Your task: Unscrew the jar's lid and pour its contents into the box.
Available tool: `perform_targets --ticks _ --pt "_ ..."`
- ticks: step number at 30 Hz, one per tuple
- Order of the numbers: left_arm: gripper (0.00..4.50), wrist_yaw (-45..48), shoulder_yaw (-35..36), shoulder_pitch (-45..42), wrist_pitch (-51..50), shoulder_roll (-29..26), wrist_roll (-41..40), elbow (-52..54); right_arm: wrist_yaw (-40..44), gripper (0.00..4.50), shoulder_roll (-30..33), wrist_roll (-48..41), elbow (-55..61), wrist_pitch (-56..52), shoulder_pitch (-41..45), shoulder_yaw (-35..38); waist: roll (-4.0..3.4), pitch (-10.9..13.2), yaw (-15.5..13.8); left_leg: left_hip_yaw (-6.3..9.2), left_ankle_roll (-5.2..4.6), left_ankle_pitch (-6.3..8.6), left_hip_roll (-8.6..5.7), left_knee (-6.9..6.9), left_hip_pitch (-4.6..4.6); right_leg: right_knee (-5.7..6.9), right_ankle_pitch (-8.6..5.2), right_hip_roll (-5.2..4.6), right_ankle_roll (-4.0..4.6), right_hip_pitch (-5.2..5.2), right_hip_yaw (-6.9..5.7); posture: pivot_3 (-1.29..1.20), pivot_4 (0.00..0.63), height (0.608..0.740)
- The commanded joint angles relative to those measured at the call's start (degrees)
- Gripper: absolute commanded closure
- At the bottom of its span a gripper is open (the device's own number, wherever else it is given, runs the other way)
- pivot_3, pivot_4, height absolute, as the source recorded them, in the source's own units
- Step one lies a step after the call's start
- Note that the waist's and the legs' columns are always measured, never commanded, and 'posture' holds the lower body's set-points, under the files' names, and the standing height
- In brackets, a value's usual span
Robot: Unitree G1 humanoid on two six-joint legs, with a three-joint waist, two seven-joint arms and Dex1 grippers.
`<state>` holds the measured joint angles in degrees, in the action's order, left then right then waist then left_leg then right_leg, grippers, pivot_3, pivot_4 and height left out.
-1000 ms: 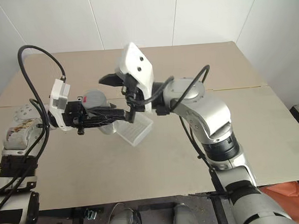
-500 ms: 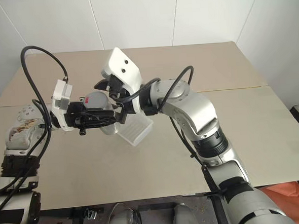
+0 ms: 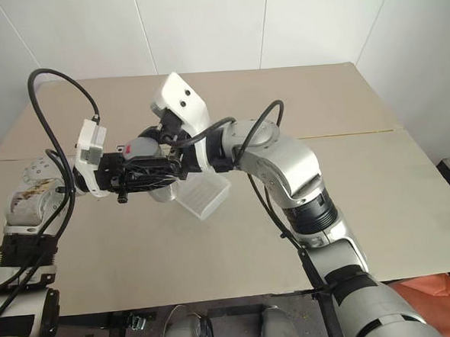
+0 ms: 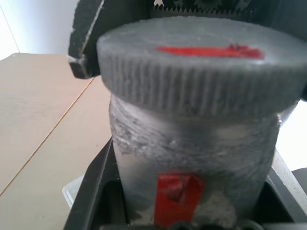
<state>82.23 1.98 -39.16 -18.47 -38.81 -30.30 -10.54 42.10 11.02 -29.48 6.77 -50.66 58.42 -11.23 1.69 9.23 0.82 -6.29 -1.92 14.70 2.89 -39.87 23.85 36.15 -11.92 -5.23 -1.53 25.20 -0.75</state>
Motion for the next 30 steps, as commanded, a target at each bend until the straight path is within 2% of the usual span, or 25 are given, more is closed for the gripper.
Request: perform_targets --ticks 1,5,7,13,17,19,21,22,23,28,30 --pt "2.57 0.8 -0.1 1.0 1.7 -0.4 0.3 2.4 -3.5 1.74 -0.2 -5.7 -0.8 -3.7 4.5 10.1 0.0 0.0 0.0 -0.01 0.0 0.0 0.0 0.0 0.0 0.01 0.0 -0.01 0.0 0.01 0.01 0.0 0.15 0.74" --pt "2.57 0.6 0.1 1.1 2.0 -0.3 0.4 2.4 -5.2 1.74 2.5 -7.8 -0.6 -5.8 3.8 14.7 0.0 0.0 -0.3 0.02 0.0 0.0 0.0 0.01 0.0 -0.05 0.0 -0.01 0.0 -0.04 -0.05 0.0 0.15 0.74" --pt "2.57 -0.5 0.8 1.2 2.4 -0.1 0.7 2.2 -6.4 1.74 5.8 -4.3 1.8 -2.3 0.4 14.3 0.01 0.0 -0.3 0.0 -0.02 0.01 -0.02 0.01 0.0 -0.05 0.0 -0.03 0.0 -0.05 -0.03 0.0 0.15 0.74" --pt "2.57 -6.9 3.7 3.2 4.4 -0.5 1.8 3.7 -7.0 1.74 21.1 8.9 7.6 7.0 -21.0 9.5 0.01 0.0 -0.5 0.01 -0.06 0.04 -0.05 0.01 0.04 -0.1 -0.02 -0.05 -0.05 -0.04 -0.01 0.0 0.15 0.74" --pt "2.57 -11.7 4.5 4.3 6.4 -0.1 3.9 4.4 -6.3 1.74 23.3 12.0 5.8 11.1 -31.1 7.8 0.02 0.0 0.3 -0.02 -0.02 0.01 -0.04 0.01 0.02 -0.21 -0.03 -0.03 -0.06 0.04 0.08 0.0 0.15 0.74" --pt "2.57 -14.0 4.2 4.4 7.4 0.3 5.2 4.7 -5.2 1.02 23.2 12.8 4.5 13.3 -33.7 7.0 0.02 0.0 0.5 -0.02 -0.01 0.01 -0.04 0.02 -0.1 -0.19 -0.02 -0.01 -0.05 0.01 0.14 0.0 0.15 0.74" --pt "2.57 -17.1 3.3 4.5 9.5 1.2 7.8 5.1 -3.0 0.61 23.0 11.9 3.5 14.9 -34.9 7.4 0.02 0.0 0.4 -0.01 0.0 0.0 -0.04 0.02 -0.13 -0.14 -0.02 0.0 -0.05 0.0 0.15 0.0 0.15 0.74" --pt "2.57 -18.4 2.9 4.6 10.6 1.6 9.0 5.2 -2.4 0.17 23.1 12.1 3.0 15.2 -35.0 7.2 0.02 0.0 0.4 -0.01 0.0 0.0 -0.05 0.0 -0.14 -0.14 -0.01 -0.01 -0.04 -0.01 0.16 0.0 0.15 0.74" --pt "2.57 -20.1 2.5 4.6 11.4 2.3 10.2 5.3 -1.4 0.04 23.7 12.4 2.5 15.7 -35.1 7.0 0.02 0.0 0.2 0.0 0.0 0.0 -0.06 -0.01 -0.14 -0.14 0.0 -0.02 -0.04 -0.03 0.16 0.0 0.15 0.74" --pt "2.57 -27.7 0.0 4.5 19.1 4.3 18.9 4.2 3.7 0.04 27.7 11.5 3.9 15.4 -34.4 8.0 0.02 0.0 -0.6 0.0 -0.03 0.02 -0.07 -0.03 -0.1 -0.24 0.01 -0.03 -0.05 -0.07 0.12 0.0 0.15 0.74" --pt "2.57 -31.5 -0.5 3.6 22.2 5.4 21.9 3.0 6.9 0.04 29.7 8.0 5.7 11.8 -32.8 9.8 0.02 0.0 -0.9 -0.01 -0.06 0.04 -0.07 -0.03 -0.07 -0.29 0.01 -0.04 -0.06 -0.06 0.11 0.0 0.15 0.74"
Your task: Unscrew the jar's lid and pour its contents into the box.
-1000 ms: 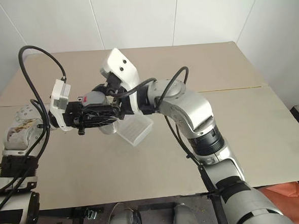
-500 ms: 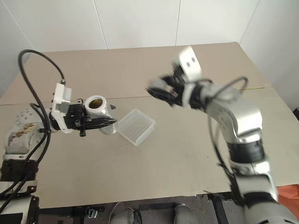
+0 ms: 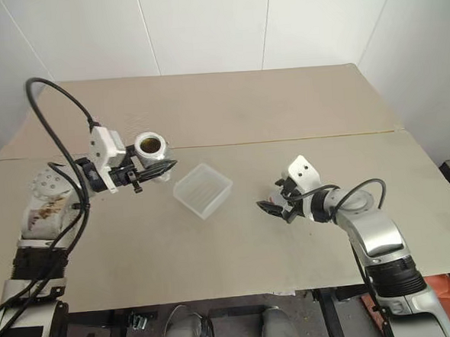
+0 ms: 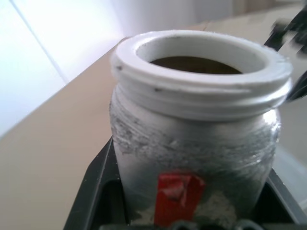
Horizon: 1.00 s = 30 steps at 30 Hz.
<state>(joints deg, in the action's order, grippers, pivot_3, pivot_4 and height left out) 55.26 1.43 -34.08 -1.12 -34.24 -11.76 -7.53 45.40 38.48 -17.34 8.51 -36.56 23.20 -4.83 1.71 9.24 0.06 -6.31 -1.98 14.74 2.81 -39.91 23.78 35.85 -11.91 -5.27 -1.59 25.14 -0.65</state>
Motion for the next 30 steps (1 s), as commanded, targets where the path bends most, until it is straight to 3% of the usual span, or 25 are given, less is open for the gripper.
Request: perform_targets --ticks 1,4,6,9,12,15,22,30 --pt "2.57 -6.0 -0.2 -2.0 6.8 1.2 4.8 -0.8 4.8 0.04 3.0 -6.0 4.8 -4.2 3.3 4.1 0.0 0.0 -0.2 -0.01 -0.01 0.01 -0.01 0.0 0.0 -0.01 0.0 -0.01 0.0 0.0 0.01 0.0 0.15 0.74" --pt "2.57 -14.8 -2.8 -4.5 21.7 1.8 15.4 -7.2 8.0 0.04 3.9 -14.9 7.8 -13.1 7.5 6.3 0.0 0.0 -0.4 0.0 -0.01 0.0 0.0 0.0 -0.01 0.0 0.01 0.0 0.01 0.01 0.0 0.0 0.15 0.74" --pt "2.57 -25.2 -5.8 -7.4 34.1 0.7 26.7 -13.5 9.9 0.04 4.6 -18.8 8.9 -19.6 11.3 4.7 0.0 0.0 -0.4 0.01 0.0 0.0 0.01 0.0 -0.05 0.03 0.03 0.0 0.03 -0.01 -0.01 0.0 0.15 0.74" --pt "2.57 -50.1 -16.1 -14.6 48.2 -5.8 54.1 -21.8 11.5 0.04 4.3 -22.3 9.4 -23.3 15.5 3.7 0.0 0.0 -0.7 0.01 -0.01 0.0 0.01 0.02 -0.04 -0.01 0.07 -0.01 0.06 -0.03 -0.04 0.0 0.15 0.74" --pt "2.57 -78.9 -30.8 -24.1 46.6 -10.5 80.2 -27.6 13.5 0.04 5.2 -23.6 8.8 -25.0 19.7 2.3 0.0 0.0 -1.0 0.01 -0.04 0.02 -0.04 0.04 0.05 0.0 0.12 -0.06 -0.02 0.0 -0.08 0.0 0.15 0.74" --pt "2.57 -98.0 -43.0 -33.1 37.2 -9.2 96.7 -34.6 16.6 0.04 6.9 -24.0 8.1 -26.0 23.3 0.2 0.0 0.0 -1.6 0.0 -0.16 0.09 -0.07 -0.07 0.19 0.11 0.17 -0.11 -0.13 0.02 -0.15 0.0 0.15 0.74" --pt "2.57 -110.5 -53.6 -39.1 25.2 -1.2 104.8 -47.3 16.8 0.04 6.7 -23.9 7.0 -26.0 25.1 -0.5 0.01 0.0 -2.2 -0.05 -0.23 0.14 -0.07 -0.25 0.68 0.04 0.19 -0.12 -0.21 0.38 -0.21 0.0 0.15 0.74" --pt "2.57 -111.3 -56.9 -38.7 21.5 0.6 103.5 -49.0 13.4 0.04 5.9 -26.6 9.3 -26.6 22.8 2.9 0.02 0.0 -2.1 -0.07 -0.16 0.09 -0.05 -0.27 0.71 0.23 0.19 -0.11 -0.21 0.55 -0.15 0.0 0.15 0.74"
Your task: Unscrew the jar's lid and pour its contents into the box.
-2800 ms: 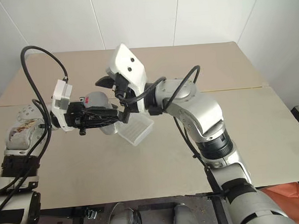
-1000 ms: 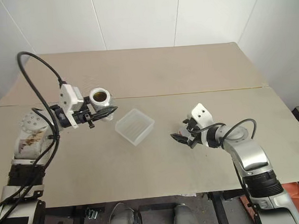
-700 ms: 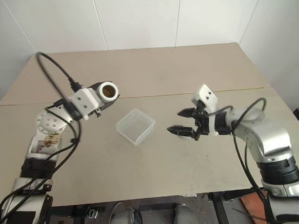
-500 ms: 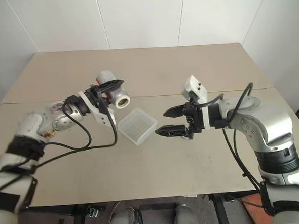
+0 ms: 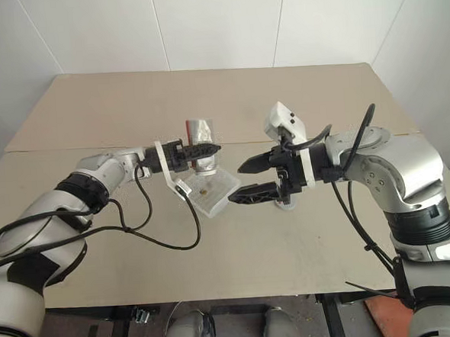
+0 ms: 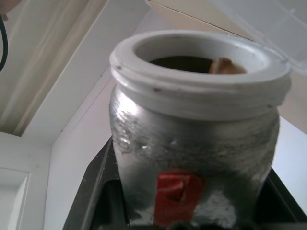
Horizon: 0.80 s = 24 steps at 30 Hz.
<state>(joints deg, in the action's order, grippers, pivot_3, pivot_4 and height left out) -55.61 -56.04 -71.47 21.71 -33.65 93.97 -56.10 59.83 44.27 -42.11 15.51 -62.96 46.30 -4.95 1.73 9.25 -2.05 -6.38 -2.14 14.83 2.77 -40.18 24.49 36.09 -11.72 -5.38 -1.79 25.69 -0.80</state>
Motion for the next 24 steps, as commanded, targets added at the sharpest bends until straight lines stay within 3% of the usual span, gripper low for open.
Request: perform_targets --ticks 1,5,8,12,15,19,21,24 --pt "2.57 -0.3 0.6 -1.4 -1.2 0.0 -2.7 -0.5 -1.3 0.04 0.1 -2.1 2.7 -0.2 -0.7 3.3 0.0 0.0 0.0 0.0 0.0 0.0 0.0 -0.02 0.01 0.0 0.0 0.0 0.0 0.0 0.0 0.0 0.15 0.74" --pt "2.57 1.3 2.2 -1.4 1.4 -0.9 -6.8 -0.4 -2.2 0.04 0.3 -2.8 3.9 0.3 -2.2 3.7 0.0 0.0 -0.1 0.01 -0.02 0.01 -0.01 -0.07 0.05 0.0 0.0 -0.02 0.0 0.0 -0.01 0.0 0.15 0.74" --pt "2.57 6.4 6.9 -0.4 8.4 -2.0 -15.8 -0.6 -2.7 0.04 0.3 -1.8 4.6 2.4 -3.3 3.5 0.0 0.0 0.0 0.01 -0.02 0.01 0.0 -0.12 0.12 0.02 0.0 -0.02 0.0 0.06 0.0 0.0 0.15 0.74" --pt "2.57 24.1 20.6 4.2 20.3 -2.7 -40.1 -0.8 -3.3 0.04 -0.2 -0.4 5.2 6.9 -4.9 4.0 0.0 0.0 0.1 0.0 0.01 -0.01 0.02 -0.13 0.12 0.01 0.01 -0.03 0.01 0.08 0.0 0.0 0.15 0.74" --pt "2.57 48.2 31.9 11.1 22.5 -1.2 -66.3 4.1 -3.6 0.04 -0.9 1.9 5.3 12.2 -6.6 4.1 -0.01 0.0 0.8 -0.02 0.37 -0.22 0.08 -0.19 0.11 0.04 0.01 -0.02 0.01 0.08 0.0 0.0 0.15 0.74" --pt "2.57 76.1 45.2 25.6 -1.4 -0.2 -101.3 26.6 -4.1 0.04 -1.9 5.7 4.7 19.1 -8.9 3.4 -0.02 0.0 1.5 -0.01 0.46 -0.27 0.08 -0.3 0.13 0.06 0.01 -0.03 0.0 0.04 0.02 0.0 0.15 0.74" --pt "2.57 82.8 50.0 31.5 -14.4 -1.4 -111.9 36.6 -4.8 0.04 -2.5 7.5 4.3 21.1 -9.5 2.9 -0.02 0.0 2.0 0.01 0.46 -0.27 0.15 -0.41 0.14 0.1 0.0 0.02 0.0 0.03 0.08 0.0 0.15 0.74" --pt "2.57 86.5 55.4 37.3 -29.6 -2.7 -121.4 45.6 -5.5 0.04 -2.9 9.6 3.7 22.7 -10.1 2.2 -0.02 0.0 2.5 0.09 0.45 -0.27 0.15 -0.47 0.11 0.15 0.0 0.08 -0.02 -0.02 0.08 0.0 0.15 0.74"
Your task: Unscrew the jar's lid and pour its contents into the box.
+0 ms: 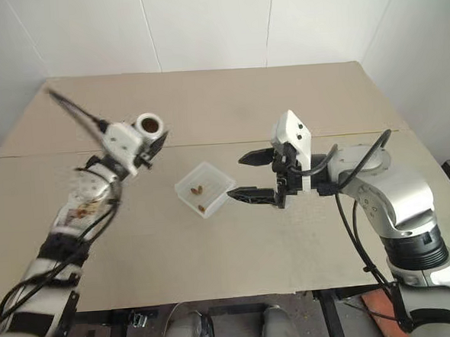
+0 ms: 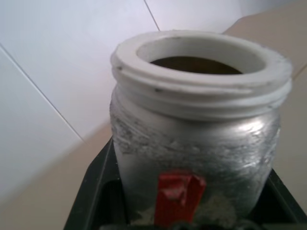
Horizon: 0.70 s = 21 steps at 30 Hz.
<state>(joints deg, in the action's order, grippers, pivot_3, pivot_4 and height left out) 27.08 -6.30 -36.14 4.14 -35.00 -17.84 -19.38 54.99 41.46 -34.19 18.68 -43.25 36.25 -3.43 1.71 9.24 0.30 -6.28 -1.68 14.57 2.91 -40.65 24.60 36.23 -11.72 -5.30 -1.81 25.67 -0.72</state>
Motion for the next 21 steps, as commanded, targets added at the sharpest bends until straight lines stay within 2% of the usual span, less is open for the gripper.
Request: perform_targets --ticks 1,4,8,14,21 --pt "2.57 4.2 6.9 3.4 -14.4 -1.1 -10.9 10.0 -1.0 0.04 -0.4 2.0 0.2 3.1 0.0 0.7 0.0 0.0 0.2 0.02 -0.02 0.01 -0.01 0.0 -0.08 -0.01 0.0 0.0 0.0 -0.09 0.0 0.0 0.15 0.74" --pt "2.57 5.2 9.6 6.6 -16.4 0.8 -11.9 10.9 -1.5 0.04 -1.1 2.6 -0.7 3.4 0.2 0.8 -0.01 0.0 0.1 0.04 -0.51 0.3 -0.04 0.0 -0.54 -0.18 -0.01 -0.01 -0.01 -0.59 -0.03 0.0 0.15 0.74" --pt "2.57 5.2 11.6 9.4 -13.1 4.8 -10.1 10.0 -1.6 0.04 -1.3 3.0 -1.1 3.2 0.2 1.0 0.0 0.0 -0.4 0.01 -0.53 0.31 -0.09 -0.04 -0.66 -0.19 0.01 -0.05 0.01 -0.67 -0.01 0.0 0.15 0.74" --pt "2.57 6.9 10.3 10.8 -8.4 7.6 -4.3 4.9 -1.8 0.04 -1.4 3.0 -0.9 2.7 0.4 1.3 -0.01 0.0 -0.7 -0.01 -0.49 0.29 -0.08 -0.04 -0.75 -0.13 0.04 -0.02 0.07 -0.67 0.02 0.0 0.15 0.74" --pt "0.3 8.1 10.9 11.3 -8.0 8.1 -1.3 2.8 -2.3 0.0 -1.6 2.8 -0.5 2.4 0.4 1.4 -0.01 0.0 -0.8 -0.03 -0.5 0.3 -0.07 -0.03 -0.75 -0.15 0.05 -0.02 0.07 -0.67 0.04 0.0 0.15 0.74"
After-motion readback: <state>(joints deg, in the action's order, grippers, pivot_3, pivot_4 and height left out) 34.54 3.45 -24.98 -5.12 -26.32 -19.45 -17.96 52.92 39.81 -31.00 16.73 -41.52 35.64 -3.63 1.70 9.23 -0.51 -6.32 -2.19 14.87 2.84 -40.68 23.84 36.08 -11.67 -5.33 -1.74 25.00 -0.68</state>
